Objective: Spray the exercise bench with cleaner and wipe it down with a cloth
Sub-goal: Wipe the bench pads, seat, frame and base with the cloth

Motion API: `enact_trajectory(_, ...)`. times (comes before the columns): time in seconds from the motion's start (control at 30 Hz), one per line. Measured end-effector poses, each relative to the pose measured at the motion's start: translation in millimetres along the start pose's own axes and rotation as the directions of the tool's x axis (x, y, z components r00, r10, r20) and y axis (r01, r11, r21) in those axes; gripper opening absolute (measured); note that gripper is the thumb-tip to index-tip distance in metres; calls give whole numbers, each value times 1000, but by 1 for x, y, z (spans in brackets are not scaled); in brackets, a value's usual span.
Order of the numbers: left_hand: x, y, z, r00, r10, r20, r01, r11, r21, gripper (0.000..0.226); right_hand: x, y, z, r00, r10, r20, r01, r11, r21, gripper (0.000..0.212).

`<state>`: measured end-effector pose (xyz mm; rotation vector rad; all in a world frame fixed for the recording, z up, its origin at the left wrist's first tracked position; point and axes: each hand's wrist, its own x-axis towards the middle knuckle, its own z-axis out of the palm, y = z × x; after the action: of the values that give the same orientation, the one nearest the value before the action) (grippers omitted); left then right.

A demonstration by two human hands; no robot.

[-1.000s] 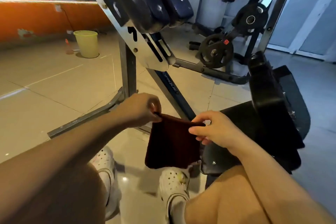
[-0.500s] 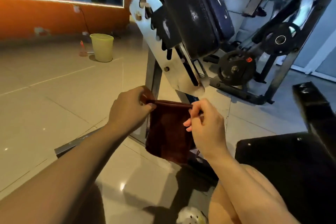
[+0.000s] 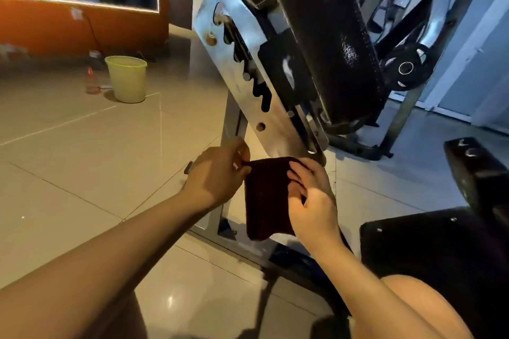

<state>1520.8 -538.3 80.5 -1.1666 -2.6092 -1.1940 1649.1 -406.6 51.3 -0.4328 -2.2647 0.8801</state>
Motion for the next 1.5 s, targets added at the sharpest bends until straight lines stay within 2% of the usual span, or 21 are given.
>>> enact_trajectory(0.1, 25, 2, 10, 999, 8, -40, -12, 993, -115, 13, 24, -1, 7, 998, 11, 65, 9, 955, -297, 53)
enact_trajectory(0.2, 47, -1, 22, 993, -32, -109, 2, 964, -265, 11, 60, 13, 18, 964, -255, 71, 256, 828, -499, 55)
enact_trajectory(0.27, 55, -11, 27, 992, 25, -123, -54, 970, -238, 24, 86, 35, 23, 943, -300, 146, 320, 686, -654, 66)
enact_trajectory(0.37, 60, -30, 28, 984, 137, -116, -144, 988, -55, 47, 113, 64, 23, 931, -221, 292, 366, 558, -745, 71)
enact_trajectory(0.43, 63, -35, 29, 962, 255, -95, -243, 963, 119, 60, 111, 85, 16, 878, -223, 424, 479, 370, -796, 66)
enact_trajectory(0.5, 65, -38, 29, 937, 349, 1, -331, 888, 321, 71, 103, 109, 9, 806, -269, 527, 580, 182, -794, 75)
enact_trajectory(0.6, 64, -45, 28, 941, 295, 164, -338, 814, 472, 76, 96, 118, -1, 716, -197, 670, 689, 44, -724, 91)
enact_trajectory(0.63, 65, -45, 26, 942, 271, 198, -336, 788, 516, 75, 94, 120, -5, 670, -95, 736, 740, 4, -673, 89)
enact_trajectory(0.7, 66, -46, 24, 940, 262, 219, -341, 747, 570, 75, 86, 127, -12, 619, 64, 782, 783, 14, -621, 83)
enact_trajectory(0.77, 69, -46, 23, 940, 265, 214, -341, 747, 571, 75, 83, 135, -12, 651, 53, 757, 757, 23, -653, 87)
enact_trajectory(0.83, 70, -47, 24, 936, 282, 210, -351, 760, 547, 74, 85, 140, -10, 677, -47, 734, 735, 75, -674, 91)
enact_trajectory(0.93, 71, -52, 34, 920, 366, 138, -386, 786, 482, 75, 96, 132, 0, 677, -406, 613, 709, 138, -692, 59)
enact_trajectory(0.97, 73, -53, 38, 914, 391, 106, -392, 790, 471, 75, 102, 122, 7, 690, -458, 561, 680, 145, -718, 54)
enact_trajectory(1.07, 79, -55, 47, 910, 414, 33, -381, 799, 466, 70, 118, 107, 26, 786, -418, 455, 573, 218, -790, 57)
enact_trajectory(1.13, 83, -54, 49, 908, 418, 33, -382, 792, 476, 69, 115, 126, 29, 729, -432, 530, 655, 216, -724, 57)
enact_trajectory(1.2, 83, -56, 52, 908, 411, 74, -392, 779, 490, 72, 102, 141, 18, 656, -418, 628, 726, 122, -677, 81)
enact_trajectory(1.23, 83, -58, 54, 910, 403, 92, -393, 774, 496, 73, 93, 148, 8, 640, -388, 663, 737, 66, -673, 92)
enact_trajectory(1.27, 83, -59, 55, 912, 396, 107, -394, 772, 498, 74, 86, 154, -2, 678, -319, 662, 720, 107, -686, 96)
enact_trajectory(1.3, 84, -60, 57, 912, 394, 114, -396, 774, 494, 74, 80, 156, -9, 720, -299, 626, 687, 182, -703, 97)
enact_trajectory(1.37, 87, -61, 59, 909, 402, 109, -402, 779, 481, 75, 75, 159, -13, 733, -342, 588, 670, 215, -711, 92)
enact_trajectory(1.5, 87, -56, 63, 916, 389, 98, -389, 804, 450, 73, 90, 152, -15, 631, -434, 643, 740, 87, -667, 76)
